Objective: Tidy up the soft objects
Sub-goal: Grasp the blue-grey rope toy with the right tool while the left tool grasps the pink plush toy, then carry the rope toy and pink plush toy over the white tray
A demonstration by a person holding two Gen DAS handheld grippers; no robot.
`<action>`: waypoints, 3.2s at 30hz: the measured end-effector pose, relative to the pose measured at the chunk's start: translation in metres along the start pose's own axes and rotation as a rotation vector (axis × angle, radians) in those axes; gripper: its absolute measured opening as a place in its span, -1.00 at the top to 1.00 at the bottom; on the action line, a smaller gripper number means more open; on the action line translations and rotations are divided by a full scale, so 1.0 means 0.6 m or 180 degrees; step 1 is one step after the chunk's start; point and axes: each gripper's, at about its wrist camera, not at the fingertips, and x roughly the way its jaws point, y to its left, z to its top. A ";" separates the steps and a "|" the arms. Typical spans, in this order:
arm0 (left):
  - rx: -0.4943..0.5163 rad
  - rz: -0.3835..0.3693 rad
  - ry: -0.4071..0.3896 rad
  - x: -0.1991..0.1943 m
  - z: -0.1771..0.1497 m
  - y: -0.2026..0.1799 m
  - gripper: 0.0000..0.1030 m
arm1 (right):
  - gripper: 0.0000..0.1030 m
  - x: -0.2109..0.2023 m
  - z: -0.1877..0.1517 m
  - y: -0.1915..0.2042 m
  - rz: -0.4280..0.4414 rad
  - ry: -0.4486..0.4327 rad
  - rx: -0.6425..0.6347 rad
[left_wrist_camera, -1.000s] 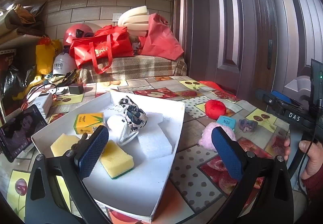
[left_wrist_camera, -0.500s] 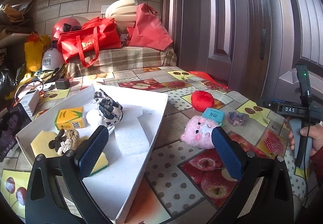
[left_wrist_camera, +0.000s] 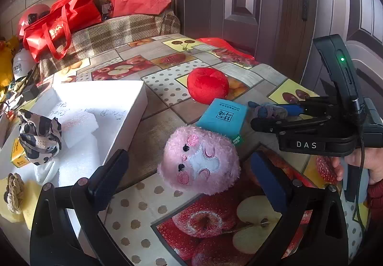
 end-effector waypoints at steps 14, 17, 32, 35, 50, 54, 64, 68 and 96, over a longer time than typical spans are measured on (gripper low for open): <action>0.0052 -0.0147 0.0120 0.020 0.005 -0.009 -0.26 | 0.26 -0.017 0.005 -0.024 0.0044 -0.0170 0.0257; -0.0053 -0.0078 -0.0180 -0.009 0.006 0.001 -0.26 | 0.26 -0.040 0.002 -0.025 0.0011 -0.0414 0.0274; -0.0200 0.0266 -0.1153 -0.191 -0.085 0.081 -0.27 | 0.26 -0.126 -0.024 0.027 -0.0090 -0.1337 0.0239; -0.0459 0.0381 -0.1135 -0.209 -0.105 0.124 -0.27 | 0.26 -0.124 -0.025 0.066 0.0108 -0.1279 0.0167; -0.0645 0.0671 -0.1207 -0.238 -0.136 0.175 -0.27 | 0.26 -0.123 -0.037 0.198 0.0456 -0.1214 -0.0381; -0.0716 0.0689 -0.1221 -0.241 -0.138 0.181 -0.27 | 0.26 -0.119 -0.036 0.203 0.0441 -0.1185 -0.0371; -0.0779 0.0804 -0.1202 -0.241 -0.140 0.190 -0.27 | 0.26 -0.111 -0.030 0.205 0.0486 -0.1165 -0.0372; -0.0773 0.0861 -0.1193 -0.239 -0.139 0.197 -0.27 | 0.26 -0.103 -0.025 0.231 0.0514 -0.1176 -0.0548; -0.1420 0.1086 -0.1015 -0.183 -0.111 0.350 -0.28 | 0.27 0.024 0.079 0.390 0.1018 -0.0793 -0.1112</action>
